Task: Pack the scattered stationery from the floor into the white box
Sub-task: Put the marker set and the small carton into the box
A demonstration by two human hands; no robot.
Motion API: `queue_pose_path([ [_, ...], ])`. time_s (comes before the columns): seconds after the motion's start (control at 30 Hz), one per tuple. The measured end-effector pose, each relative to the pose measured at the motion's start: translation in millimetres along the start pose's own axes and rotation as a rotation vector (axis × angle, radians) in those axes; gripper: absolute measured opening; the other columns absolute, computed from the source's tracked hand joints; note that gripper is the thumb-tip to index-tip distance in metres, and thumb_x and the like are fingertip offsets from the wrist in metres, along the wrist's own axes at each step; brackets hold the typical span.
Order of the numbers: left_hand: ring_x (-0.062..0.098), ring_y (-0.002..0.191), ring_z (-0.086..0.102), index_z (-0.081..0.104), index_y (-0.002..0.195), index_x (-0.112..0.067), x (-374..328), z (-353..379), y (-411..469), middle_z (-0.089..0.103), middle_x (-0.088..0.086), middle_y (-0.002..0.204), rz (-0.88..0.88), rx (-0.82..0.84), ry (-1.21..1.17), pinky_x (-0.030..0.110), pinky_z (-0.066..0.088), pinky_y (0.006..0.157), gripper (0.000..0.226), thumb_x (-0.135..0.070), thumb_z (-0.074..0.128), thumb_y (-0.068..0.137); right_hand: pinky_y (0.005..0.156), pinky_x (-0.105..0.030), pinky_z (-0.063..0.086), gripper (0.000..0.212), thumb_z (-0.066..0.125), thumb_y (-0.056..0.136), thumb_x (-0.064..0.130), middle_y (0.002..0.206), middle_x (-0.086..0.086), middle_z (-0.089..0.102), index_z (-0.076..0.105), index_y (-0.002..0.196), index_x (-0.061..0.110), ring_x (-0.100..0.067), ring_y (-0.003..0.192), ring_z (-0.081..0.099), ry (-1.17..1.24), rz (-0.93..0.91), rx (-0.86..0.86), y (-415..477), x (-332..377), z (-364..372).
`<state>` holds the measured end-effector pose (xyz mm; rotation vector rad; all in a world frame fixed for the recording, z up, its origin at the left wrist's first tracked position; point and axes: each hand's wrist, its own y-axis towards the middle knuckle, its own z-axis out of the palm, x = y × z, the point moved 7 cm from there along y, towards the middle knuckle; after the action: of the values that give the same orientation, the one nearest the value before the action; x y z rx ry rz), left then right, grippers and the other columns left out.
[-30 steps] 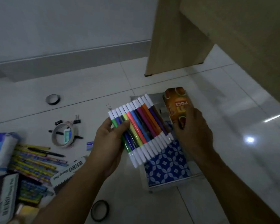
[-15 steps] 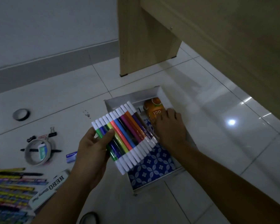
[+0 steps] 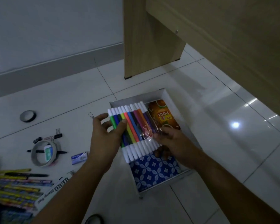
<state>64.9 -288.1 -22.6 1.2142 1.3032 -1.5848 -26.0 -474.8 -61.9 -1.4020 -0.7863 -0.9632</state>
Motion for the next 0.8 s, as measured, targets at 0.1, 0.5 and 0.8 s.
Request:
queue_pose_path([
  [0.1,0.002,0.096,0.058,0.039,0.132,-0.018,-8,0,5,0.050,-0.002,0.123,0.184,-0.082,0.399,0.014,0.055,0.074,0.055,-0.017,0.068,0.085,0.058,-0.028,0.053,0.014,0.056,0.097,0.024,0.083,-0.002,0.073,0.069,0.101,0.026,-0.014,0.067,0.068,-0.012,0.013,-0.152,10,-15,-5],
  [0.5,0.017,0.112,0.060,0.045,0.139,-0.021,28,-1,6,0.055,0.001,0.135,0.096,-0.001,0.525,0.047,0.056,0.087,0.045,-0.025,0.053,0.095,0.055,-0.014,0.045,0.024,0.049,0.101,0.021,0.106,-0.010,0.066,0.056,0.120,0.010,-0.015,0.079,0.063,-0.410,0.016,-0.406,51,-21,4],
  [0.8,0.015,0.114,0.060,0.044,0.141,-0.019,39,-6,0,0.053,-0.002,0.139,0.051,0.052,0.407,0.034,0.060,0.077,0.053,-0.036,0.055,0.092,0.061,-0.034,0.053,0.064,0.053,0.096,0.035,0.137,-0.015,0.044,0.021,0.147,0.015,-0.026,0.078,0.067,-1.481,-0.192,-0.378,57,-9,25],
])
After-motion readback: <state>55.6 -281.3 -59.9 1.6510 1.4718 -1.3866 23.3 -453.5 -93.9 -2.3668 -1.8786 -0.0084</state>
